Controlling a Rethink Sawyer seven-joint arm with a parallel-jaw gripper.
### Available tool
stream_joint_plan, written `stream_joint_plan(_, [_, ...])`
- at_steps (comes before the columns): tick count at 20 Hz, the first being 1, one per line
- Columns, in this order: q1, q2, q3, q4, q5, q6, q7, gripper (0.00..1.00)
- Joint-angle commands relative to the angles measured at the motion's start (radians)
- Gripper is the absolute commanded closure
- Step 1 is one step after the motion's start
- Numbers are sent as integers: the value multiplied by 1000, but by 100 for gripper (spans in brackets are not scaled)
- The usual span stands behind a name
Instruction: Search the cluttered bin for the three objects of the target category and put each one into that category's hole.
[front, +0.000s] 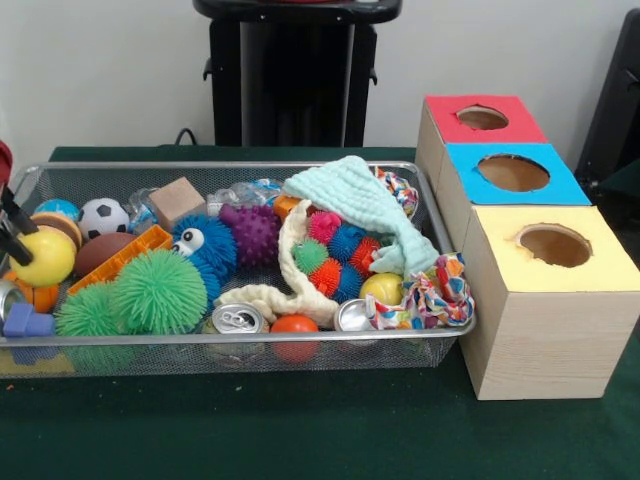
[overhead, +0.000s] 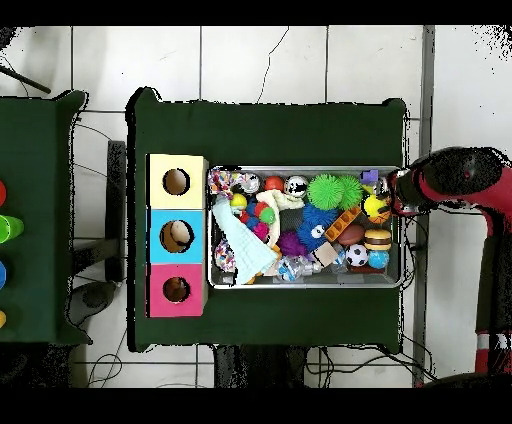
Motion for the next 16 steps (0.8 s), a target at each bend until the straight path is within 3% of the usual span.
stream_joint_plan(1, [115,-66,-152,-41,-157,-30,169,100])
stream_joint_plan(16, [166,-64,-225,-87,-137,-29,145,100])
